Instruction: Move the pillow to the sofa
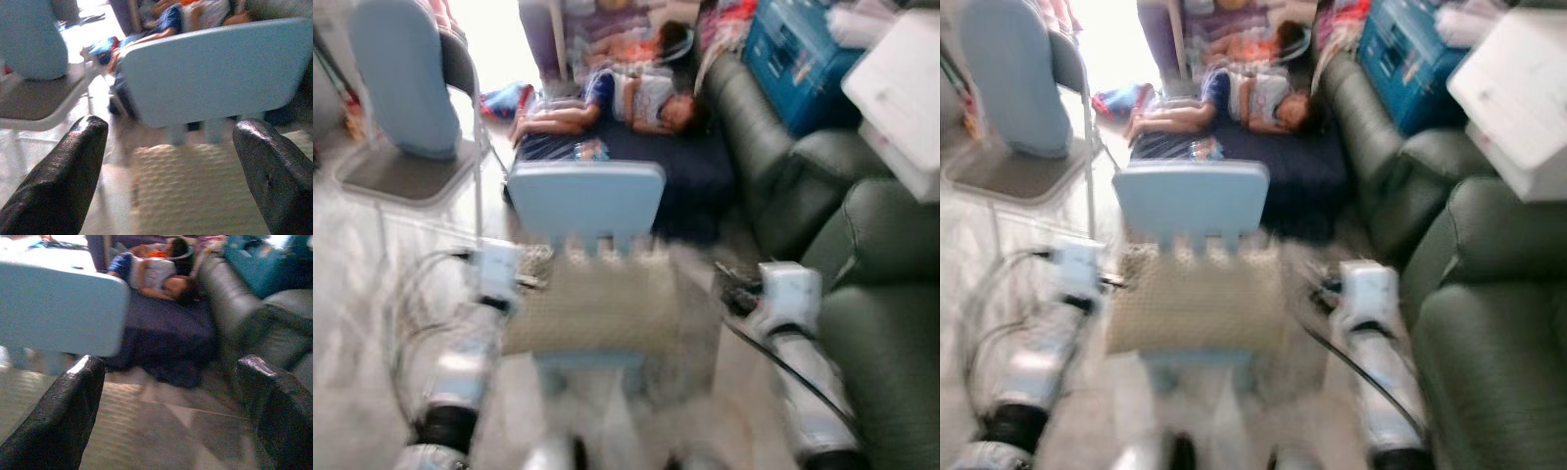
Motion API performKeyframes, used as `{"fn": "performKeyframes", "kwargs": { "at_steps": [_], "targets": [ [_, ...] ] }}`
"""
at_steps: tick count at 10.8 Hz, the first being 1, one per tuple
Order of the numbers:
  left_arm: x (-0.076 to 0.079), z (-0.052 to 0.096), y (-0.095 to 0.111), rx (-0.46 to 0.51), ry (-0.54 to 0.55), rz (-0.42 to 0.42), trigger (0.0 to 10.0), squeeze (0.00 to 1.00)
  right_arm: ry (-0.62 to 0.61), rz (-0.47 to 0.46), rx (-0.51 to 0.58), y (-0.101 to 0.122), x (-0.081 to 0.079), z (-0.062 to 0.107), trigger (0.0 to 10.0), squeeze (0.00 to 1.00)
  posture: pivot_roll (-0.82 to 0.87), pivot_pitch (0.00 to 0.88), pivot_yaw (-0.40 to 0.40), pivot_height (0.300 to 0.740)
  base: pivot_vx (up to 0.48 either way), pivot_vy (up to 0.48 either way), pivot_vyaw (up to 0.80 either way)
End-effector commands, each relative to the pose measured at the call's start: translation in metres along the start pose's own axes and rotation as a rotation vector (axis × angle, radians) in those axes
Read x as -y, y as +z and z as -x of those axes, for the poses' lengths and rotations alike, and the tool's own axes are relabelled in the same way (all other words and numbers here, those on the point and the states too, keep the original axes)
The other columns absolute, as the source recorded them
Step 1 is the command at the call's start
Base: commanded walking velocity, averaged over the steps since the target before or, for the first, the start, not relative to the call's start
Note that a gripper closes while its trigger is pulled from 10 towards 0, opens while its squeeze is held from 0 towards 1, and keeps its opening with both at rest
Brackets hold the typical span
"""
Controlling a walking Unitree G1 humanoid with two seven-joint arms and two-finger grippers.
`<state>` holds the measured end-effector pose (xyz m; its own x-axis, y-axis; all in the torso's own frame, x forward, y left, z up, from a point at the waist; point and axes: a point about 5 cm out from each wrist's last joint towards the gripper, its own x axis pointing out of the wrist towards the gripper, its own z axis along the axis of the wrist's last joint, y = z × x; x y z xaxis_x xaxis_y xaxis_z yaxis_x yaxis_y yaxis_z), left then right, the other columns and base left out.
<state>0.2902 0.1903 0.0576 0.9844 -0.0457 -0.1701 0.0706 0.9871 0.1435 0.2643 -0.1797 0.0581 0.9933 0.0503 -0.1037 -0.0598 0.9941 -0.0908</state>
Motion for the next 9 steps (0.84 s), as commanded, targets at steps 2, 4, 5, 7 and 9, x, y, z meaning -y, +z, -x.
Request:
{"fn": "performKeyframes", "kwargs": {
  "at_steps": [2, 4, 5, 7, 9],
  "targets": [
    [0.0069, -0.0002, 0.0022, 0.018, -0.02, -0.008, 10.0, 0.0, -0.014, 0.016, -0.016, -0.0041, 0.0087, 0.0037, 10.0, 0.0, -0.03, 0.111, -0.003, 0.74, 0.0, 0.0, 0.0],
    [0.0095, -0.0003, 0.0049, 0.037, -0.007, -0.011, 10.0, 0.0, -0.007, 0.017, -0.013, -0.0031, 0.0075, 0.0034, 10.0, 0.0, -0.03, 0.115, -0.003, 0.74, 0.0, 0.0, 0.0],
    [0.01, 0.0001, 0.0039, 0.033, -0.003, -0.012, 10.0, 0.0, -0.003, 0.023, -0.013, -0.0031, 0.0067, 0.0039, 10.0, 0.0, -0.03, 0.117, -0.006, 0.74, 0.0, 0.0, 0.0],
    [0.0127, 0.002, 0.0016, 0.027, -0.019, -0.012, 10.0, 0.0, 0.007, 0.041, 0.0, -0.0017, 0.0058, 0.006, 10.0, 0.0, -0.04, 0.121, -0.007, 0.74, 0.0, 0.0, 0.39],
    [0.0142, 0.0021, 0.0016, 0.029, -0.025, -0.021, 10.0, 0.0, 0.003, 0.041, -0.002, -0.0023, 0.0061, 0.0067, 10.0, 0.0, -0.04, 0.12, -0.007, 0.74, 0.0, 0.0, 0.74]
  ]
}}
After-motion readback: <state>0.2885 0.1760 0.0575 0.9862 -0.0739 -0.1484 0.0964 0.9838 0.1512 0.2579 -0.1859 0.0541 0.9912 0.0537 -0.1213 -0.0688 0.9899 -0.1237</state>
